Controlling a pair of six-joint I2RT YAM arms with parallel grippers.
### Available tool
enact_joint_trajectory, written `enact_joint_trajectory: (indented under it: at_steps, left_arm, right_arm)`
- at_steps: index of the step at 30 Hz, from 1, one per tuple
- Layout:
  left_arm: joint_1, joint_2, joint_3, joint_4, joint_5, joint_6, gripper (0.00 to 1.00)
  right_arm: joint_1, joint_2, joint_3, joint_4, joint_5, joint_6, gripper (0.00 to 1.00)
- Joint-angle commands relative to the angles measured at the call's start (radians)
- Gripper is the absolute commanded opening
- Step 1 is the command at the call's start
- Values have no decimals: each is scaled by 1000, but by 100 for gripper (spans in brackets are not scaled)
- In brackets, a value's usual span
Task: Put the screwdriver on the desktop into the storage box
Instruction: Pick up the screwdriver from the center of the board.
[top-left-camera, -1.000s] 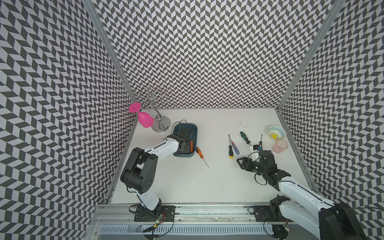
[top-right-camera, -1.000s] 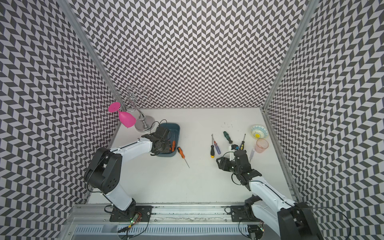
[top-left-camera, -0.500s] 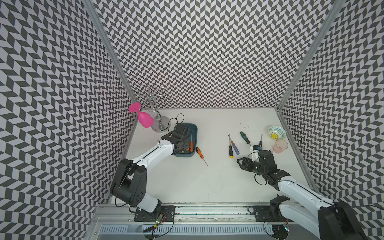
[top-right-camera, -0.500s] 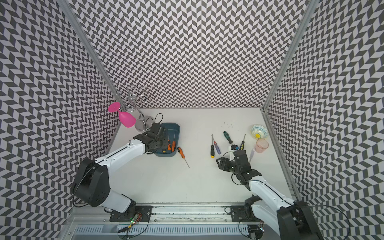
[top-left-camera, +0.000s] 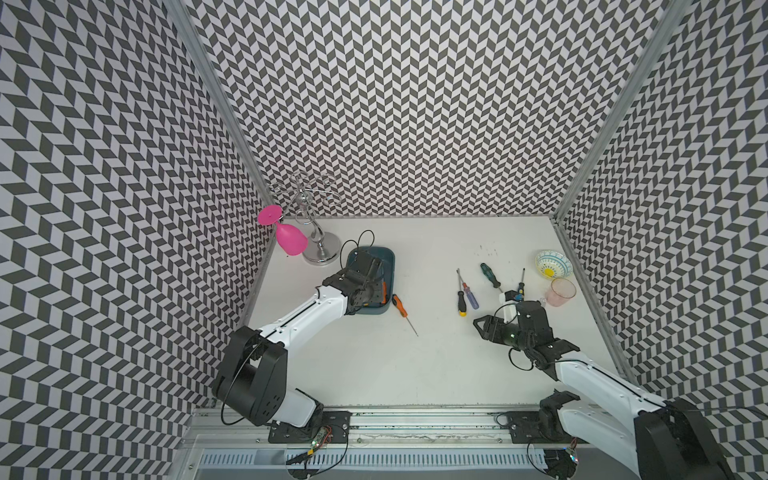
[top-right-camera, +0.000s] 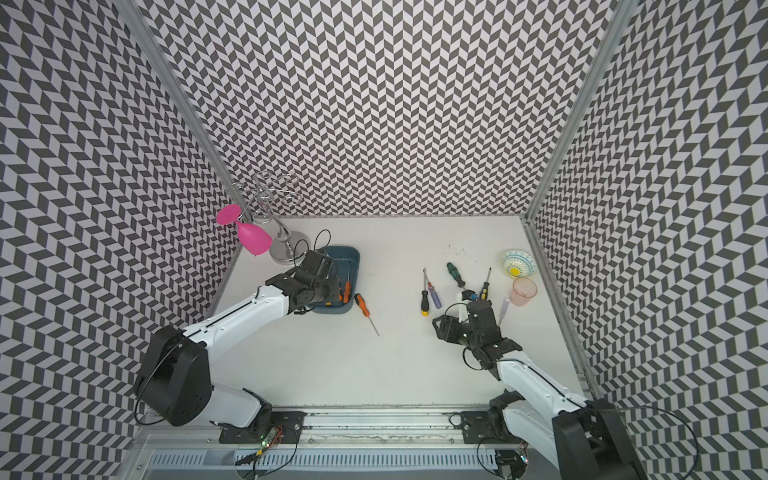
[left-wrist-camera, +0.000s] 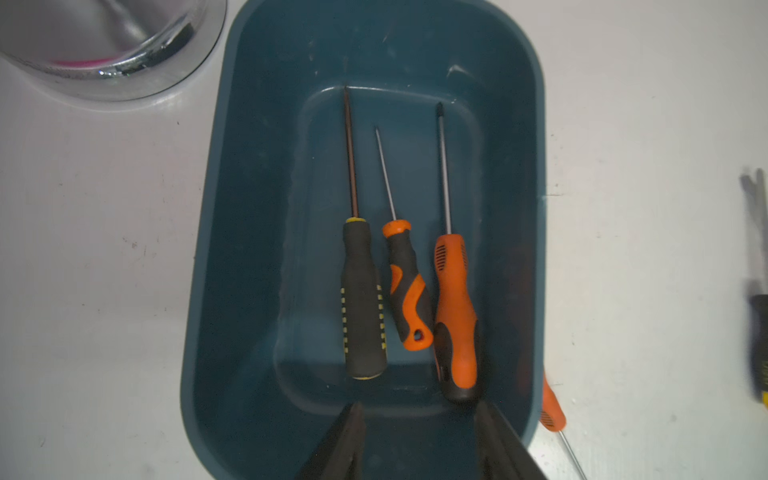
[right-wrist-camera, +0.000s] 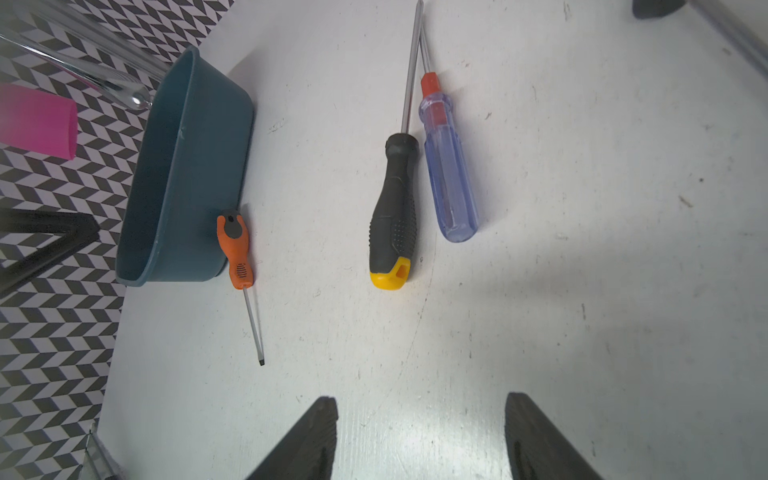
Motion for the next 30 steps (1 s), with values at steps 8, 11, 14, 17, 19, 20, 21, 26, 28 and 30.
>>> enact_joint_trajectory:
  at_steps: [8, 11, 14, 17, 19, 20, 21, 26, 28, 30]
  left_arm:
    - [-38, -220, -178, 166, 108, -56, 51]
    - [-45, -277, -233, 198, 132, -80, 51]
    - [-52, -330, -278, 211, 137, -104, 51]
    - [-56, -390, -327, 218, 138, -131, 51]
    - [-56, -431, -352, 219, 135, -148, 52]
    - [-56, -447, -363, 217, 134, -156, 52]
    - [-57, -468, -374, 214, 129, -163, 52]
    - [-57, -540, -424, 210, 131, -187, 54]
    - [-56, -556, -434, 201, 129, -193, 54]
    - [-56, -564, -438, 195, 126, -197, 54]
  right_arm:
    - [4, -21, 26, 20, -54, -39, 65]
    - [33, -26, 46, 14, -51, -48, 64]
    - [96, -13, 80, 10, -25, -52, 62]
    - [171, 28, 124, 8, 11, -56, 61]
    - [223, 71, 156, 15, 32, -55, 61]
    - [242, 94, 171, 16, 36, -57, 61]
    - [263, 120, 189, 20, 40, -57, 61]
    - [360, 276, 301, 16, 69, -72, 60]
    - [395, 340, 358, 4, 81, -81, 59]
    - [423, 403, 410, -6, 89, -91, 59]
